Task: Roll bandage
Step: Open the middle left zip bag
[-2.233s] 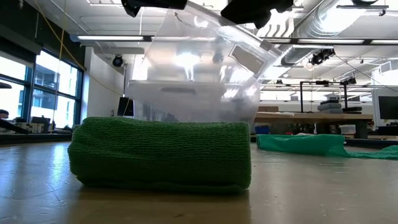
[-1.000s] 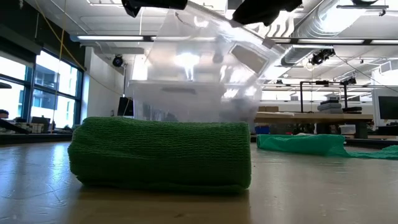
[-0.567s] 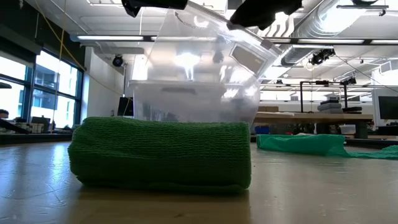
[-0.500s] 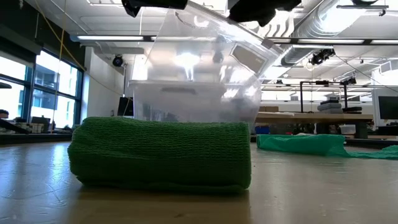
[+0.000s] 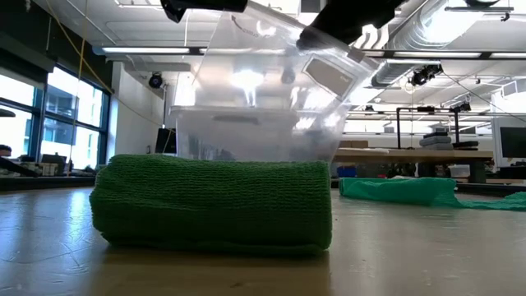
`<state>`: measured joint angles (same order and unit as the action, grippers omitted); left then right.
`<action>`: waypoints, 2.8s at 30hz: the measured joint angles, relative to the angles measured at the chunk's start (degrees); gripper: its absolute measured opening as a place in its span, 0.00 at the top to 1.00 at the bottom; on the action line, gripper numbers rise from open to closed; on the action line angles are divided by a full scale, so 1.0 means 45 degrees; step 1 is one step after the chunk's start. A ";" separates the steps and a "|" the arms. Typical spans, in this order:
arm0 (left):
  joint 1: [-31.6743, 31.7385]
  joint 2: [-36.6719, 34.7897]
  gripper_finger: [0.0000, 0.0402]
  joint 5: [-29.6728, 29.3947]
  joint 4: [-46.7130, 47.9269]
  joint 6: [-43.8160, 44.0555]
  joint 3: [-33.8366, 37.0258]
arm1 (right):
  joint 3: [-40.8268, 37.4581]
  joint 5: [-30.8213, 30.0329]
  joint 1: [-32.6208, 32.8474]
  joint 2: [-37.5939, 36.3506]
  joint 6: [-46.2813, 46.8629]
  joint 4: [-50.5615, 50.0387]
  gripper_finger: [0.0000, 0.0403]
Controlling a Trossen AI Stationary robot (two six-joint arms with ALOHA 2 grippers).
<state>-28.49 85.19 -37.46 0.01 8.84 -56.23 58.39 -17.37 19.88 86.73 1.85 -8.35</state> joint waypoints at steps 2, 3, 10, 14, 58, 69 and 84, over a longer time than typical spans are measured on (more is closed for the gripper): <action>0.0000 0.0000 1.00 -0.0004 -0.0001 0.0001 0.0000 | 0.0000 -0.0008 -0.0005 0.0055 0.0144 -0.0009 0.78; 0.0000 0.0000 1.00 0.0001 -0.0010 0.0001 0.0000 | 0.0000 -0.0079 -0.0005 0.0055 0.0150 -0.0001 0.78; 0.0000 0.0000 1.00 -0.0003 -0.0010 0.0011 0.0000 | 0.0000 -0.0363 0.0005 -0.0491 0.0155 0.0034 0.78; 0.0000 0.0000 1.00 -0.0004 -0.0016 0.0006 0.0000 | 0.0000 0.0230 0.0005 -0.0640 0.0157 0.0315 0.78; 0.0012 -0.0005 1.00 0.0322 -0.1429 -0.1175 0.0010 | 0.0000 0.1028 -0.0282 0.0160 0.0110 0.0136 0.79; 0.0267 -0.0010 0.88 0.0609 -0.0370 -0.0316 0.0010 | 0.0000 -0.0859 -0.0312 0.0403 0.0451 -0.0617 0.99; 0.0030 -0.0010 0.66 -0.3387 0.2196 0.2296 0.0010 | 0.0692 -0.0919 -0.0293 0.0473 -0.0523 -0.3398 1.00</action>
<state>-28.36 85.14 -52.70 9.89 19.17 -56.18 61.50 -21.51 18.56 88.86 -0.50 -23.65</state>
